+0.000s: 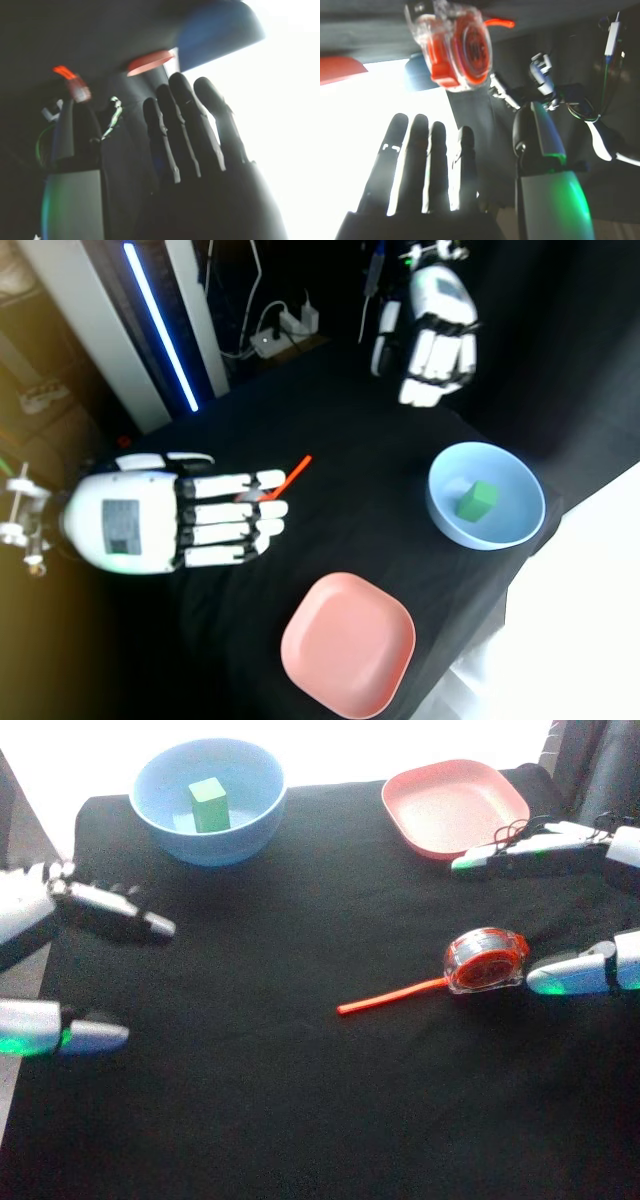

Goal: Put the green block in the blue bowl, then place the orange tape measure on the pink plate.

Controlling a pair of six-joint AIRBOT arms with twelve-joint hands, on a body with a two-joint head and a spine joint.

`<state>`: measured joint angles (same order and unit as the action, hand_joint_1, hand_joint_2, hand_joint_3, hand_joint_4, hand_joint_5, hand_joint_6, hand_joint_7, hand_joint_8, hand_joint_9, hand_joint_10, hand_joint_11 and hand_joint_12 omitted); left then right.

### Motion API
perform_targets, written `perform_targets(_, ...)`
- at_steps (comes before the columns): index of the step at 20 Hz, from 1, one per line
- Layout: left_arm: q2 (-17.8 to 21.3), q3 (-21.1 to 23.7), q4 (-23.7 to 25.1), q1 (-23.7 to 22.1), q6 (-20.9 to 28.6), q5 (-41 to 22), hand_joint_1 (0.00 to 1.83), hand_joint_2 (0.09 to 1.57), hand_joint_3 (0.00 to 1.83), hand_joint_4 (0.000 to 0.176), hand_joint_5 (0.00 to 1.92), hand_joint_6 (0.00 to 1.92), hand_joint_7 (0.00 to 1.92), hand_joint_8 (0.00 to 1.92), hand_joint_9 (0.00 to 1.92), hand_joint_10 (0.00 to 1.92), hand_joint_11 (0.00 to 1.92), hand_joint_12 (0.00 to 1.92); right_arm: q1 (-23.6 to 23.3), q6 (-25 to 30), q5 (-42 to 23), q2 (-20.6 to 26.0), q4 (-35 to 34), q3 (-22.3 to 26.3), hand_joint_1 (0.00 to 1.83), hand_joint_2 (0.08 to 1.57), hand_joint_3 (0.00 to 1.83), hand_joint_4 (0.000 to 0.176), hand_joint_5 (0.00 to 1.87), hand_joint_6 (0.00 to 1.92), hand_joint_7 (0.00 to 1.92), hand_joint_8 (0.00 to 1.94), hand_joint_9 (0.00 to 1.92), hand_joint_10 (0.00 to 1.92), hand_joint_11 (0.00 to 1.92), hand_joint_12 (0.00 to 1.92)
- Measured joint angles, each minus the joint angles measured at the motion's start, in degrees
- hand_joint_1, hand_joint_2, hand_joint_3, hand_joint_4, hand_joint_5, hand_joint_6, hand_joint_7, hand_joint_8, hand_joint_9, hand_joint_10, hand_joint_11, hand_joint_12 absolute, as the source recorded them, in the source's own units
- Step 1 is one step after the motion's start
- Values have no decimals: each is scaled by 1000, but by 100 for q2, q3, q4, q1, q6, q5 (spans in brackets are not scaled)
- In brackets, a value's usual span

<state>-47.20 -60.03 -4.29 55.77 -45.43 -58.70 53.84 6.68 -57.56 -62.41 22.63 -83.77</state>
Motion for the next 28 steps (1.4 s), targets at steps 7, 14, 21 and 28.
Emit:
perform_targets(7,166,223,-476,608,79,-435,1112,983,2,0,708,0,785,5,621,463,250,1269,-155,0,382,-310,367,-157,1131,1048,1,0,652,6,575,9,576,17,279,925)
perform_targets(14,245,339,-579,901,173,-629,1115,981,0,0,696,0,775,2,544,641,259,1246,-214,0,533,-566,348,-334,1232,1152,3,0,898,863,919,1226,1161,181,826,1218)
perform_targets(21,245,363,-675,1082,177,-756,1080,992,0,0,695,1,764,1,502,704,212,1309,-249,15,520,-553,341,-391,1240,1168,1,0,981,761,823,1477,895,1666,902,1902)
perform_targets(28,249,411,-807,1263,201,-988,1156,988,0,0,744,6,767,3,504,681,196,1299,-885,-267,-26,-208,-247,-455,1283,1024,0,0,1241,394,1210,764,1081,1368,1021,1584)
